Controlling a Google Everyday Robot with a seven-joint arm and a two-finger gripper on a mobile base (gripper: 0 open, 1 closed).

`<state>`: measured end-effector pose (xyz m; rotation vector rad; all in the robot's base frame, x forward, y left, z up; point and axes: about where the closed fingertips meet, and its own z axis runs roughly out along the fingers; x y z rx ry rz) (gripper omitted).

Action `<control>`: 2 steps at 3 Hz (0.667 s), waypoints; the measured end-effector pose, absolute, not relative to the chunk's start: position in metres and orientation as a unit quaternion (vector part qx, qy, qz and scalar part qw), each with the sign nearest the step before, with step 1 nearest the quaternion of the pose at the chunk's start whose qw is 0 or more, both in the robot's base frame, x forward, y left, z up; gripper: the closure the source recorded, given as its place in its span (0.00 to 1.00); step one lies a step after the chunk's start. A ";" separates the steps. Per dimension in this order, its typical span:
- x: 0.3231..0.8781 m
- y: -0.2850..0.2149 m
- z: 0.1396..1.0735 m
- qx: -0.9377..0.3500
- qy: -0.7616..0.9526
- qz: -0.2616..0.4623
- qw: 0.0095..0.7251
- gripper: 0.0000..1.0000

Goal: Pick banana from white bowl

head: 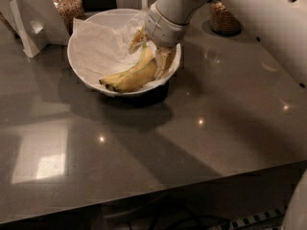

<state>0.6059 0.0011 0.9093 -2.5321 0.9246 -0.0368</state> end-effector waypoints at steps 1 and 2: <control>0.599 -0.002 0.897 -0.920 0.332 -0.005 0.207 0.41; 0.594 -0.006 0.886 -0.921 0.336 0.003 0.197 0.41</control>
Offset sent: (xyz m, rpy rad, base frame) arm -0.0194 -0.0147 -0.0350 -0.0516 0.0719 0.0030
